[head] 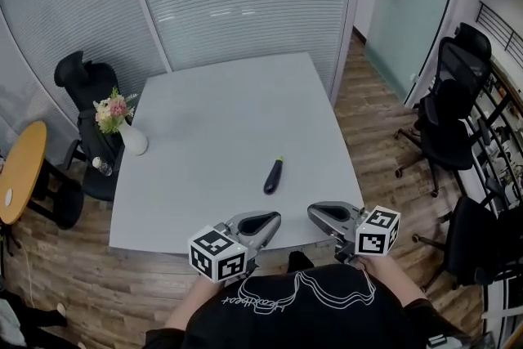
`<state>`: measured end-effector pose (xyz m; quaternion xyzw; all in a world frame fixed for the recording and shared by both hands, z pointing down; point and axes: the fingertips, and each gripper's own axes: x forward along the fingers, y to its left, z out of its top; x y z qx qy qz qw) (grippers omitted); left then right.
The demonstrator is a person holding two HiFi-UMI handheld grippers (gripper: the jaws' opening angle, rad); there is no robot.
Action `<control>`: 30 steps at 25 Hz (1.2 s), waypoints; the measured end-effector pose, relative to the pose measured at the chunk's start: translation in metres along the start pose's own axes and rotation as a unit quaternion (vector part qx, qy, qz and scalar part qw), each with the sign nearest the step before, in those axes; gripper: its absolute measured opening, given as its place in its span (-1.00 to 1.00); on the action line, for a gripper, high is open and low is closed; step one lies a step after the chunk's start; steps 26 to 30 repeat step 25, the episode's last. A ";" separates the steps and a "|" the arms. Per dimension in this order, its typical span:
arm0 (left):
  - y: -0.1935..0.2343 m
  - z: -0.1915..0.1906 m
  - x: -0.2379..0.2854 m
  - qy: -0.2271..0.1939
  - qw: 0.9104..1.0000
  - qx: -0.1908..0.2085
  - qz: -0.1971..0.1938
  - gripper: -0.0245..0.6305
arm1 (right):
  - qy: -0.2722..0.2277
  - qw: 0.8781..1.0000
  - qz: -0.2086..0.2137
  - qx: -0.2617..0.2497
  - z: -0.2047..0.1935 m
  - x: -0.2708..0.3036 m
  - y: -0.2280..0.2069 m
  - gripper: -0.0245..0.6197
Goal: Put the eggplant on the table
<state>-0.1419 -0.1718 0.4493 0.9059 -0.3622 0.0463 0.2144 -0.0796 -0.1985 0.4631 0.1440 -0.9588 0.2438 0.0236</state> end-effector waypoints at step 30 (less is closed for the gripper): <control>-0.015 -0.014 -0.019 -0.012 1.000 -0.004 0.027 -0.87 | 0.003 1.000 -0.003 -0.003 -0.022 -0.017 0.025 -0.90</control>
